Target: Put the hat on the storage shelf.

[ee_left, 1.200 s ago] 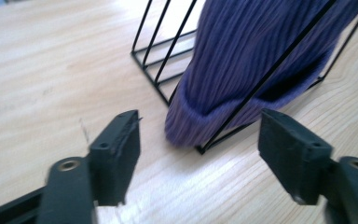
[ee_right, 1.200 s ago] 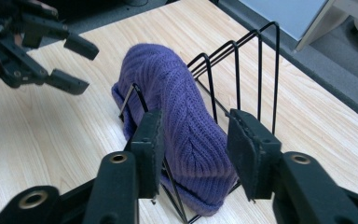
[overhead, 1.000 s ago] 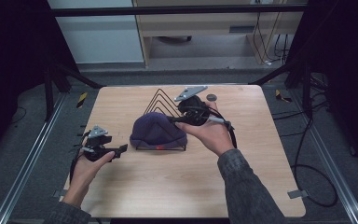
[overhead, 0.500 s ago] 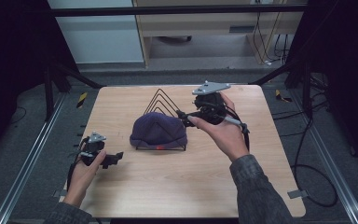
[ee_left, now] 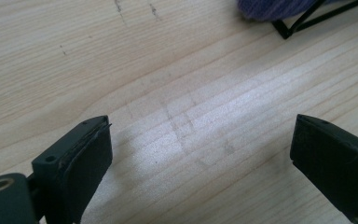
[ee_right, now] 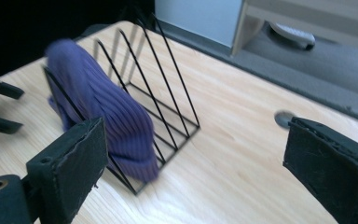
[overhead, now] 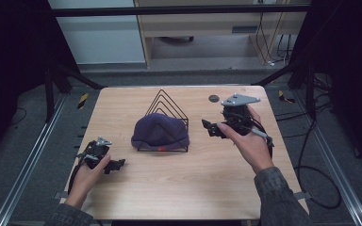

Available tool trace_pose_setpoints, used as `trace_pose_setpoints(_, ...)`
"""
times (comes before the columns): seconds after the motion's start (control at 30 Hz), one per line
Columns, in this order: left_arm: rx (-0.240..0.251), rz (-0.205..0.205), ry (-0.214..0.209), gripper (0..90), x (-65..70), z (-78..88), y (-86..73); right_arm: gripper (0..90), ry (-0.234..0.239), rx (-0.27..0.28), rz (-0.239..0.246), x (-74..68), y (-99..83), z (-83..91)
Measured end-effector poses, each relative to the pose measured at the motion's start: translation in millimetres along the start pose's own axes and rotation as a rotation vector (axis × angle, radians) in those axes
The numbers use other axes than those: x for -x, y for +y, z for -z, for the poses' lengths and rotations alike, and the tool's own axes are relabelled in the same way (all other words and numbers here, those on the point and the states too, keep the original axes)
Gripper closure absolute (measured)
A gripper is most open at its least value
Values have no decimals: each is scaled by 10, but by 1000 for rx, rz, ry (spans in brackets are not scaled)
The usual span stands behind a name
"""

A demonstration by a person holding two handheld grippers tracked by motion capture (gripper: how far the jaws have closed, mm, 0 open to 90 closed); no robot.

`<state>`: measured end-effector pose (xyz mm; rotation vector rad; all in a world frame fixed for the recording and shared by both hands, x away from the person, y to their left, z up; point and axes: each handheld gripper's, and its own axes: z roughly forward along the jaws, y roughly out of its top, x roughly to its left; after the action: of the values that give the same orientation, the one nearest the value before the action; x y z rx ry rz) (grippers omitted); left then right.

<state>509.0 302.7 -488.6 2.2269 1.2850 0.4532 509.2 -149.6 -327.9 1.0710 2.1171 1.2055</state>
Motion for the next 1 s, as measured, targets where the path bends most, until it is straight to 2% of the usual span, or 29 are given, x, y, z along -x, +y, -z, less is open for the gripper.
trace_pose_setpoints(0.1,-19,-11,7,47,18,-35,-14,64,-10,-6,-40,78,-191,21)
trace_pose_setpoints(0.17,-15,-5,0,38,23,-41,-15,100,-7,-24,-57,134,-324,27)
trace_pose_setpoints(0.3,-17,-4,-12,9,30,-54,-23,98,-6,-76,-114,261,-633,26)
trace_pose_setpoints(0.57,-11,-19,-16,0,41,-57,-31,129,-32,-128,-197,387,-1118,-33)
trace_pose_setpoints(0.63,-10,-20,-16,0,40,-57,-33,136,-35,-145,-201,398,-1217,-58)
trace_pose_setpoints(0.73,-7,-20,-19,0,38,-58,-36,142,-35,-165,-231,408,-1382,-96)
trace_pose_setpoints(0.9,-4,-19,-21,0,38,-60,-39,150,-47,-208,-225,435,-1579,-133)
trace_pose_setpoints(1.0,-3,-20,-21,0,38,-60,-40,148,-56,-211,-232,467,-1646,-139)
